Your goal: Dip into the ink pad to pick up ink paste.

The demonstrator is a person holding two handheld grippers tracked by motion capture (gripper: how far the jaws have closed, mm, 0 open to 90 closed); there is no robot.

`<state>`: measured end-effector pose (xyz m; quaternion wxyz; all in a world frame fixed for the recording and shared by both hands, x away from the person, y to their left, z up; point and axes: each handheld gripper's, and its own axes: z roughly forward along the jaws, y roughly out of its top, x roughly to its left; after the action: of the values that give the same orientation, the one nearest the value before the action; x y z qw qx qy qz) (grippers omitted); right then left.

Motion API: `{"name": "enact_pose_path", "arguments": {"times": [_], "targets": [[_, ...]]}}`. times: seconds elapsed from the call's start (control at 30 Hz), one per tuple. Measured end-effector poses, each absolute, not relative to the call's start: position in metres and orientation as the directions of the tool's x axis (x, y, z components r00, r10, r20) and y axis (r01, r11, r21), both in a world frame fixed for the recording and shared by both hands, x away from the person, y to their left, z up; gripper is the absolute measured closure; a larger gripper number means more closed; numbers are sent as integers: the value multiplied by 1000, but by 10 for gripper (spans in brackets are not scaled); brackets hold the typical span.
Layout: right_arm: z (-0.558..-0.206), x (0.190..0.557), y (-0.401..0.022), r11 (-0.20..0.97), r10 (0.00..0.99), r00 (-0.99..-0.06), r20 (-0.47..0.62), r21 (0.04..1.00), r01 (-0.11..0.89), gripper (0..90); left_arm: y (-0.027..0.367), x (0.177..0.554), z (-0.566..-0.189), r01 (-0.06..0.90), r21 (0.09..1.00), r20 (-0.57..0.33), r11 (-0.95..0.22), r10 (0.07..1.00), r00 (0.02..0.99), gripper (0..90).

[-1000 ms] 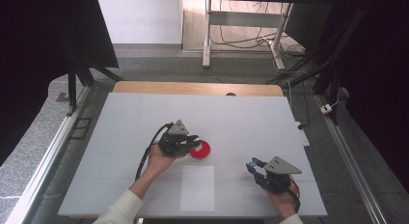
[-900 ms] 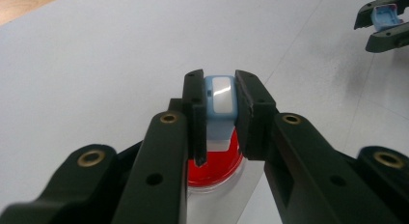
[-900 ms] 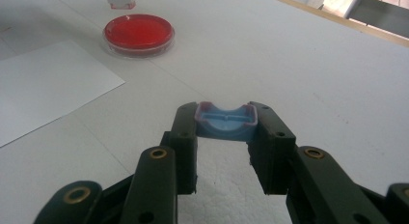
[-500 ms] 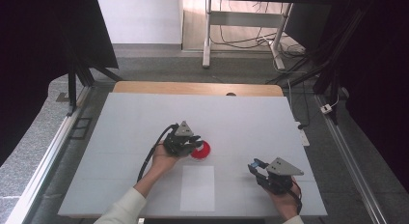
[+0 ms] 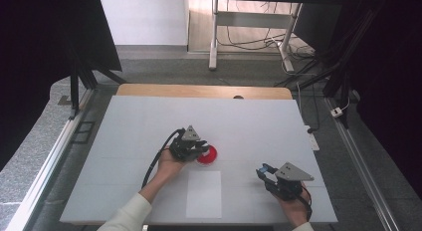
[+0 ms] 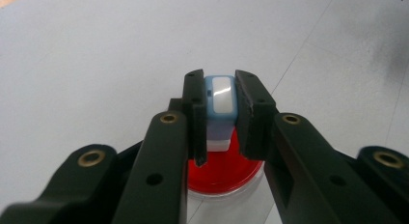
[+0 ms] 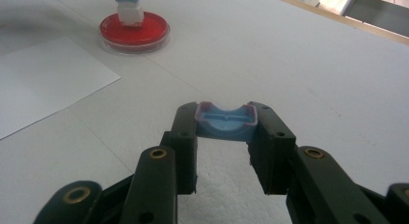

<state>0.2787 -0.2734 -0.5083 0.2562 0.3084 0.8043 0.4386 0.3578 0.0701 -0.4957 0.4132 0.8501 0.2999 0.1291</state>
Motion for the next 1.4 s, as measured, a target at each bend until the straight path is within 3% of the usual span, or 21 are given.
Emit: {"name": "enact_pose_path", "arguments": {"times": [1.4], "targets": [[-508,277,-270,430,716,-682,-144,862,269,645,61,352,-503,394,753,33,-527,629,777,760]]}}
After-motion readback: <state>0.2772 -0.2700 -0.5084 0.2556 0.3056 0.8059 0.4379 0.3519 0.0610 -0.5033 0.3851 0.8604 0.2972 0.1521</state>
